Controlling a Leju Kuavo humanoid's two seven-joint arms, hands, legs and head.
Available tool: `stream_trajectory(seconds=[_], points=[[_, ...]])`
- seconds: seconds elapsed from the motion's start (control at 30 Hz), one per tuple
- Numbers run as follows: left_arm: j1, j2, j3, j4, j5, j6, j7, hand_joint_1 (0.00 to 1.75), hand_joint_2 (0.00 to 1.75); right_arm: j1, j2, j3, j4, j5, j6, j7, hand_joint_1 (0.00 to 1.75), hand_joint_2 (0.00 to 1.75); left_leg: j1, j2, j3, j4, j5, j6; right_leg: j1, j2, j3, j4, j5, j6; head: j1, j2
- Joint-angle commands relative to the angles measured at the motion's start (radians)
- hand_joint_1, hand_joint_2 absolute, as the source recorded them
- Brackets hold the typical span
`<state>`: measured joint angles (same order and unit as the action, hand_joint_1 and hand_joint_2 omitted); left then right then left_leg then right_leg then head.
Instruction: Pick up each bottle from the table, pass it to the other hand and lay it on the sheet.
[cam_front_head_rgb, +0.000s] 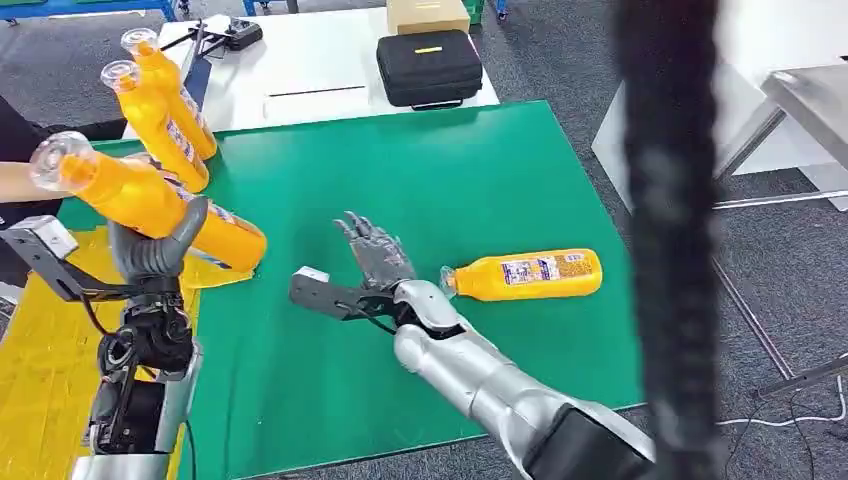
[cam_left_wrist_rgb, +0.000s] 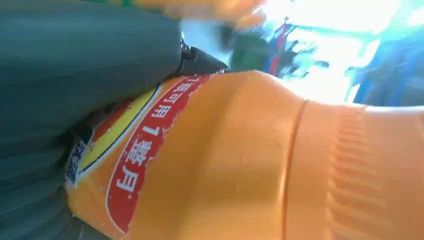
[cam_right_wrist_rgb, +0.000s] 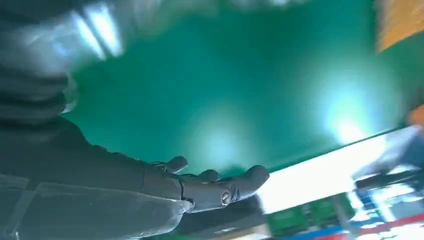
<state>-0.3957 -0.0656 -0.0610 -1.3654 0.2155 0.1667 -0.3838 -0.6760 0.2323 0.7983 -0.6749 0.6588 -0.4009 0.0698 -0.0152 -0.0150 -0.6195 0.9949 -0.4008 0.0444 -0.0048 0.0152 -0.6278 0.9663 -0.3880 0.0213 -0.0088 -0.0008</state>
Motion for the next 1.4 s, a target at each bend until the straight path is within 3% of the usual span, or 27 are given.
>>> stream_trajectory(seconds=[0.03, 0.13, 0.17, 0.2, 0.23, 0.3, 0.43, 0.6, 0.63, 0.7, 0.93, 1.03, 1.07, 1.27, 1.3, 1.4], points=[[-0.041, 0.014, 0.005, -0.031, -0.064, 0.055, -0.022, 1.75, 1.75, 0.042, -0.054, -0.178, -0.106, 0.047, 0.014, -0.002, 0.0, 0.0, 0.001, -0.002, 0.004, 0.001, -0.003, -0.003, 0.001, -0.005, 0.006, 0.001, -0.003, 0.0, 0.0, 0.0], [-0.03, 0.065, -0.062, 0.014, -0.532, 0.453, -0.072, 1.75, 1.75, 0.143, -0.112, -0.3, -0.293, -0.023, 0.054, -0.113, 0.0, 0.0, 0.001, -0.002, 0.003, 0.0, -0.001, -0.003, 0.001, -0.004, 0.004, 0.0, -0.002, 0.0, 0.0, 0.0], [-0.027, 0.066, -0.077, 0.028, -0.663, 0.506, -0.064, 1.75, 1.75, 0.177, -0.131, -0.328, -0.362, -0.033, 0.081, -0.125, 0.0, 0.0, 0.002, -0.004, 0.005, 0.0, -0.002, -0.003, 0.002, -0.007, 0.007, -0.001, -0.003, 0.0, 0.0, 0.0], [-0.022, 0.028, 0.024, 0.049, -0.952, 0.531, -0.056, 1.75, 1.75, 0.206, -0.15, -0.353, -0.432, -0.073, 0.137, -0.154, 0.0, 0.0, 0.001, -0.004, 0.004, -0.001, -0.001, -0.003, 0.001, -0.007, 0.005, -0.001, -0.002, 0.0, 0.0, 0.0], [-0.035, 0.036, 0.059, 0.147, -1.225, 0.531, 0.05, 1.75, 1.75, 0.225, -0.171, -0.377, -0.494, -0.114, 0.176, -0.173, 0.0, 0.0, 0.002, -0.006, 0.007, 0.0, -0.003, -0.004, 0.002, -0.009, 0.009, -0.001, -0.005, 0.0, -0.001, 0.0], [-0.086, 0.121, -0.005, 0.386, -1.415, 0.531, 0.222, 1.75, 1.75, 0.249, -0.228, -0.398, -0.568, -0.199, 0.249, -0.21, 0.0, 0.0, 0.001, -0.006, 0.008, -0.001, -0.002, -0.004, 0.001, -0.009, 0.009, -0.001, -0.005, 0.0, 0.0, 0.0], [-0.118, 0.187, -0.02, 0.65, -1.558, 0.531, 0.322, 1.75, 1.75, 0.264, -0.304, -0.404, -0.605, -0.266, 0.303, -0.275, 0.0, 0.0, -0.001, -0.007, 0.006, -0.003, 0.0, -0.002, -0.001, -0.009, 0.007, -0.002, -0.002, 0.0, 0.0, 0.0], [-0.183, 0.204, -0.085, 0.945, -1.691, 0.47, 0.439, 1.75, 1.75, 0.31, -0.371, -0.408, -0.729, -0.248, 0.351, -0.245, 0.0, 0.0, -0.001, 0.0, 0.005, -0.002, 0.0, -0.002, -0.002, -0.004, 0.004, -0.001, 0.0, -0.002, 0.0, 0.0], [-0.185, 0.204, -0.088, 0.964, -1.696, 0.458, 0.448, 1.75, 1.75, 0.324, -0.386, -0.412, -0.752, -0.244, 0.362, -0.239, 0.0, 1.75, -0.001, -0.001, 0.007, -0.002, -0.001, -0.004, -0.001, -0.006, 0.006, -0.001, -0.001, -0.003, 0.0, 0.0], [-0.186, 0.215, -0.099, 1.001, -1.713, 0.39, 0.475, 1.75, 1.75, 0.366, -0.424, -0.432, -0.809, -0.241, 0.389, -0.238, 0.0, 1.75, -0.001, -0.002, 0.007, -0.001, -0.002, -0.003, -0.001, -0.007, 0.007, -0.001, -0.002, -0.002, 0.0, 0.0], [-0.182, 0.24, -0.065, 1.034, -1.679, 0.342, 0.48, 1.75, 1.75, 0.41, -0.494, -0.469, -0.866, -0.176, 0.398, -0.223, 0.0, 1.75, -0.001, 0.004, 0.009, 0.0, -0.004, -0.004, -0.001, -0.001, 0.009, 0.0, -0.002, -0.002, 0.0, 0.0], [-0.178, 0.241, -0.058, 1.037, -1.674, 0.338, 0.477, 1.75, 1.75, 0.441, -0.523, -0.485, -0.88, -0.159, 0.399, -0.231, 0.0, 1.75, -0.001, 0.001, 0.009, -0.001, -0.004, -0.005, -0.002, -0.001, 0.008, 0.0, -0.001, -0.002, 0.0, 0.0], [-0.178, 0.238, -0.056, 1.037, -1.672, 0.336, 0.475, 0.0, 1.75, 0.447, -0.53, -0.488, -0.879, -0.156, 0.399, -0.234, 0.0, 1.75, -0.001, 0.001, 0.009, -0.002, -0.004, -0.004, -0.002, 0.0, 0.009, -0.001, -0.001, -0.001, -0.001, 0.0], [-0.181, 0.223, -0.046, 1.032, -1.651, 0.331, 0.434, 0.0, 1.75, 0.457, -0.562, -0.505, -0.882, -0.128, 0.394, -0.225, 0.0, 1.75, -0.001, 0.002, 0.014, -0.001, -0.004, -0.004, -0.002, 0.001, 0.011, -0.001, 0.0, -0.001, 0.0, 0.0], [-0.18, 0.22, -0.038, 1.029, -1.638, 0.327, 0.418, 0.0, 0.0, 0.458, -0.561, -0.508, -0.882, -0.124, 0.397, -0.223, 0.0, 0.0, 0.0, 0.003, 0.015, -0.001, -0.005, -0.006, -0.002, 0.001, 0.013, -0.001, -0.001, -0.002, -0.002, 0.0], [-0.186, 0.201, -0.015, 1.006, -1.582, 0.348, 0.327, 0.0, 0.0, 0.44, -0.589, -0.526, -0.854, -0.087, 0.408, -0.192, 0.0, 0.0, 0.0, 0.003, 0.016, -0.001, -0.004, -0.006, -0.002, 0.0, 0.014, 0.0, -0.001, -0.002, -0.001, 0.0]])
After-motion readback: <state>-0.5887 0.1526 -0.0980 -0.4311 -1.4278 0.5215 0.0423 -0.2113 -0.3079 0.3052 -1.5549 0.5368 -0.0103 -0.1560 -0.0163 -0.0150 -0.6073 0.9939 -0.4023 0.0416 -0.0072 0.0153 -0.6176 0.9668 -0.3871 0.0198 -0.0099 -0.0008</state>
